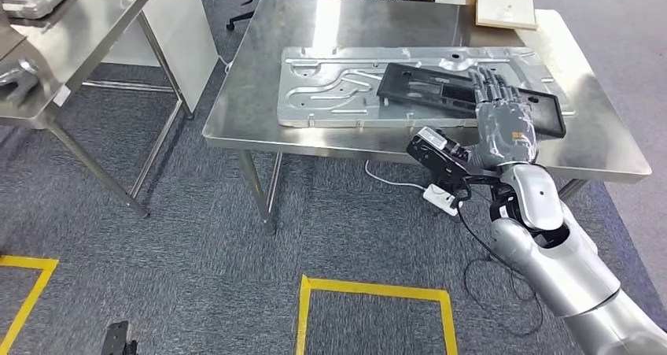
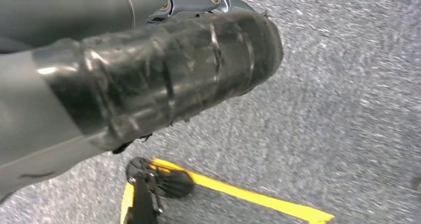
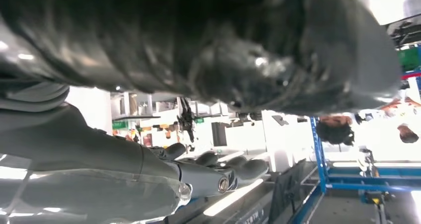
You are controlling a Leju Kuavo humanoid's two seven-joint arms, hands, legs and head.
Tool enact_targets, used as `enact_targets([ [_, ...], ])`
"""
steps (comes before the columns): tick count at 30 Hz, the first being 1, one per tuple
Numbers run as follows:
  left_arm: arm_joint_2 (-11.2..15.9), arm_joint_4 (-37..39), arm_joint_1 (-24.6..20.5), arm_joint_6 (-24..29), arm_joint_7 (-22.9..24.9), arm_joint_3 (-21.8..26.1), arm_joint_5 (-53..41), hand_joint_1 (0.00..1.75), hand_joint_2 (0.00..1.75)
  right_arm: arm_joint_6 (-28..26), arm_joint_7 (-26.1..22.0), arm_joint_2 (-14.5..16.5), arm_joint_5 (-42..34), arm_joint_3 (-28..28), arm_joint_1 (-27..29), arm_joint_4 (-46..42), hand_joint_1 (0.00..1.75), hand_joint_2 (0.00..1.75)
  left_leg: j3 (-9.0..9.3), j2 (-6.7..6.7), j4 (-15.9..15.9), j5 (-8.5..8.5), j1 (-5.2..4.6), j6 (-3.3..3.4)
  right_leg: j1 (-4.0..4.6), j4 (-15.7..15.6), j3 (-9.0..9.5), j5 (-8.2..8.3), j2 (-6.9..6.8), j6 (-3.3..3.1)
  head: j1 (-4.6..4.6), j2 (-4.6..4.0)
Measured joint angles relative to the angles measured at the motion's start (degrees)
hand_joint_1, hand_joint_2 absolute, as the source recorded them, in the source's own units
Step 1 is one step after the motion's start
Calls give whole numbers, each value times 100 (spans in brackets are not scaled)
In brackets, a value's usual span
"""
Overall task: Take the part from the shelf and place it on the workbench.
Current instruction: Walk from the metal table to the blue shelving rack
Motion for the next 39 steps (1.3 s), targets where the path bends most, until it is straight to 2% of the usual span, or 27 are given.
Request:
enact_targets([
  [1, -3, 0, 3, 9, 1, 0, -7, 0, 0, 1, 1, -1, 0, 0, 1, 3, 0, 0, -89, 1, 5, 66, -22, 9, 9, 213, 19, -6, 1, -12, 1, 0],
  [2, -5, 0, 5, 19, 1, 0, -10, 0, 0, 1, 1, -1, 0, 0, 1, 7, 0, 0, -183, 1, 14, 132, -45, 12, 19, 261, 117, 107, 1, -32, 1, 0],
  [3, -8, 0, 7, 28, 1, 0, -10, 0, 0, 2, 1, -1, 0, 0, 1, 8, 0, 0, -278, 0, 25, 198, -66, 11, 32, 125, 307, 271, 1, -64, 0, 0],
  [4, -9, 0, 7, 36, 1, 0, -11, 0, 0, 2, 1, -1, 0, 0, -3, 8, 0, 0, -359, 0, 44, 258, -79, 6, 54, -174, 579, 374, 1, -110, -1, 0],
  [6, -13, 0, 11, 43, 0, 0, -12, 0, 0, 1, 2, -6, 4, -2, -20, -1, 0, 0, -473, -5, 80, 359, -102, -24, 110, -948, 1146, 295, -1, -184, -6, 0],
  [7, -14, 0, 14, 44, -1, 0, -12, 0, 0, 1, 3, -10, 7, -3, -32, -7, 0, 0, -496, -5, 87, 405, -100, -44, 136, -1219, 1311, 209, 0, -203, -2, 0],
  [8, -15, 0, 17, 46, -1, 0, -12, 0, 0, 0, 4, -14, 11, -4, -42, -11, 0, 0, -512, -6, 79, 457, -95, -70, 155, -1366, 1376, 168, 0, -211, 1, 0],
  [11, -17, 0, 26, 49, -1, 2, -12, 0, 0, -1, 5, -20, 17, -4, -54, -13, 0, 0, -533, -10, 48, 571, -74, -123, 160, -1416, 1326, 260, -2, -239, 7, 0],
  [16, -16, 4, 34, 52, -1, 2, -11, 0, 0, -1, 5, -19, 19, -4, -55, -8, 0, 0, -577, -24, 64, 544, -85, -148, 122, -1451, 1267, 338, -20, -264, 17, 0],
  [17, -18, 5, 34, 53, -2, 2, -11, 0, 0, -2, 4, -18, 20, -4, -60, -8, 0, 0, -629, -23, 142, 403, -74, -168, 112, -1457, 1230, 385, -30, -282, 16, 0],
  [19, -25, 6, 34, 48, -3, 2, -11, 0, 0, -5, 4, -19, 19, -4, -65, -16, 0, 0, -802, -20, 993, -177, 6, -282, 92, -1451, 949, 626, -38, -306, 3, 0],
  [20, -26, 7, 33, 45, -3, 2, -10, 0, 0, -8, 4, -19, 18, -4, -64, -22, 0, 0, -812, -16, 1358, -353, 47, -341, 77, -1440, 771, 756, -39, -307, -5, 0],
  [21, -26, 7, 32, 43, -3, 2, -10, 0, 0, -9, 1, -20, 20, -4, -62, -32, 0, 0, -713, -16, 1577, -389, 88, -393, 60, -1422, 597, 880, -38, -287, -8, 0],
  [22, -28, 7, 29, 42, -1, 2, -14, 0, 0, -11, -5, -22, 25, -4, -62, -45, 0, 0, -456, -16, 1324, -257, 107, -411, 45, -1398, 495, 944, -35, -257, -8, 0],
  [23, -30, 6, 22, 41, 5, 2, -19, 0, 0, -14, -17, -26, 35, -4, -58, -72, 0, 0, -131, -18, 933, -258, 117, -424, 35, -1368, 407, 999, -32, -220, -13, 0],
  [24, -28, 6, 14, 40, 12, 2, -26, 0, 0, -18, -34, -34, 53, -4, -53, -103, 0, 0, 163, -29, 541, -325, 112, -417, 27, -1340, 345, 1046, -33, -180, -10, 0],
  [25, -29, 6, 11, 39, 22, 2, -33, 0, 0, -23, -49, -41, 72, -4, -48, -129, 0, 0, 364, -39, 238, -420, 102, -397, 26, -1329, 315, 1094, -37, -138, -9, 0],
  [26, -28, 6, 9, 40, 33, 2, -39, 0, 0, -32, -64, -46, 90, -4, -40, -155, 0, 0, 459, -49, 67, -497, 84, -366, 26, -1336, 308, 1143, -40, -99, -18, 0],
  [28, -29, 7, 18, 45, 50, 2, -49, 0, 0, -52, -79, -47, 113, -4, -21, -177, 0, 0, 404, -43, 26, -430, 73, -271, 21, -1363, 311, 1229, -39, -24, -22, 0],
  [29, -29, 7, 18, 48, 57, 2, -54, 0, 0, -64, -84, -46, 116, -4, -10, -183, 0, 0, 365, -29, 20, -367, 75, -221, 14, -1320, 276, 1161, -28, 1, -22, 0],
  [30, -30, 7, 18, 49, 61, 2, -59, 0, 0, -72, -89, -46, 118, -4, 0, -185, 0, 0, 307, -14, 6, -290, 77, -167, 8, -1188, 217, 979, -19, 16, -12, 0],
  [33, -30, 7, 9, 53, 68, 2, -71, 0, 0, -85, -136, -46, 95, -4, 12, -185, 0, 0, 58, 13, -1, -59, 46, -68, 1, -274, -24, 90, -3, 24, 1, 0],
  [34, -31, 7, 9, 53, 69, 2, -73, 0, 0, -98, -172, -46, 48, -4, 17, -184, 0, 0, -49, 15, 2, 21, 30, -57, 1, 55, -55, -60, -3, 27, 3, 0],
  [35, -33, 7, 10, 51, 69, 2, -74, 0, 0, -120, -221, -44, -16, -4, 25, -181, 0, 0, -160, 16, 6, 102, 14, -55, 2, 262, -22, -64, -2, 25, 2, 0],
  [36, -34, 7, 11, 49, 69, 2, -75, 0, 0, -147, -275, -42, -79, -4, 32, -178, 0, 0, -275, 16, 10, 184, 0, -56, 2, 328, 83, 33, -2, 16, 2, 0],
  [38, -37, 7, 13, 46, 68, 2, -75, 0, 0, -204, -365, -36, -166, -4, 32, -175, 0, 0, -480, 10, 28, 342, -19, -75, 4, -98, 576, 299, -2, -24, 1, 0],
  [39, -38, 7, 13, 53, 67, 2, -76, 0, 0, -227, -392, -31, -190, -4, 19, -180, 0, 0, -559, 4, 48, 407, -31, -93, 22, -543, 931, 272, -1, -49, -1, 0],
])
